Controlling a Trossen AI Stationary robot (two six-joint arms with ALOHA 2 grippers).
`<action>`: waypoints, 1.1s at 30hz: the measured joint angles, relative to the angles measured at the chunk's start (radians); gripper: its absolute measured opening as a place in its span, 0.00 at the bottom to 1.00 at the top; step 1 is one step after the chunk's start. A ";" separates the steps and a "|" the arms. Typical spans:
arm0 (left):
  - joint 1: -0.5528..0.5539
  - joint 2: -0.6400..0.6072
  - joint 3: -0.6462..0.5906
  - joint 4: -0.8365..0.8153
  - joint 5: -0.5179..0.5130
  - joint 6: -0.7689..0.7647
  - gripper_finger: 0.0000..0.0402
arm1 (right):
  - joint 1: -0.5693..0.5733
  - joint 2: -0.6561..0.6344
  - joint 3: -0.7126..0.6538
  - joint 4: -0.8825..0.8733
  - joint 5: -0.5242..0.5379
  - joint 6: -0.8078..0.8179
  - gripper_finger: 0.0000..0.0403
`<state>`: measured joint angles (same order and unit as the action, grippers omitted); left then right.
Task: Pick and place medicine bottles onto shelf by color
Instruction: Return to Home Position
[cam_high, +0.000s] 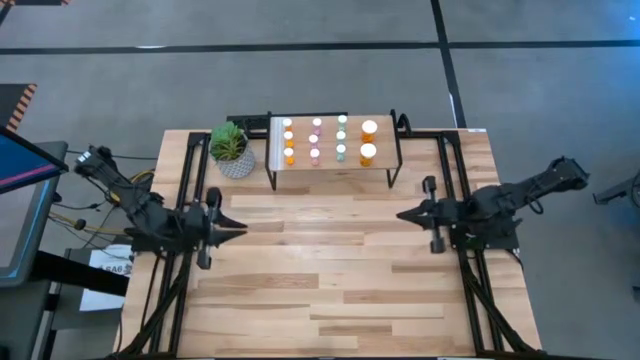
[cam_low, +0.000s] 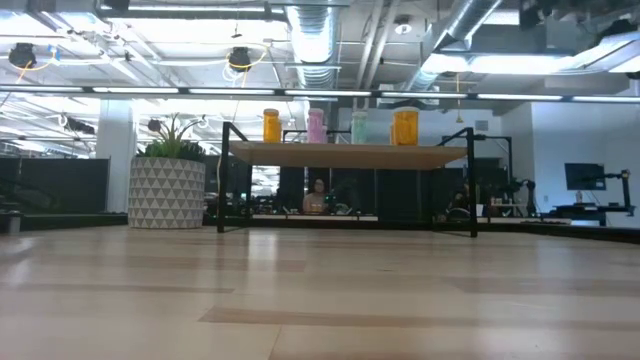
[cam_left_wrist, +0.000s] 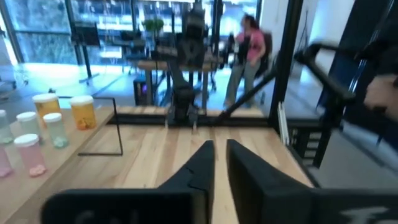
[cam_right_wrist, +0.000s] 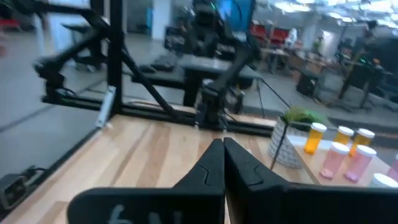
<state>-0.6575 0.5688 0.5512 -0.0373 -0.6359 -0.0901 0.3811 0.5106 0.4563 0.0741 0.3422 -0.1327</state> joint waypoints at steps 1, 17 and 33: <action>0.000 -0.031 -0.035 0.035 0.000 0.004 0.05 | -0.012 -0.039 -0.031 0.007 -0.021 0.001 0.01; 0.001 -0.372 -0.349 0.164 0.003 0.004 0.00 | -0.185 -0.508 -0.440 0.144 -0.228 0.058 0.01; 0.090 -0.484 -0.540 0.241 0.178 -0.045 0.00 | -0.241 -0.507 -0.446 -0.027 -0.297 0.165 0.01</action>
<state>-0.5678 0.0853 0.0113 0.2033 -0.4577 -0.1351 0.1406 0.0041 0.0105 0.0470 0.0454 0.0322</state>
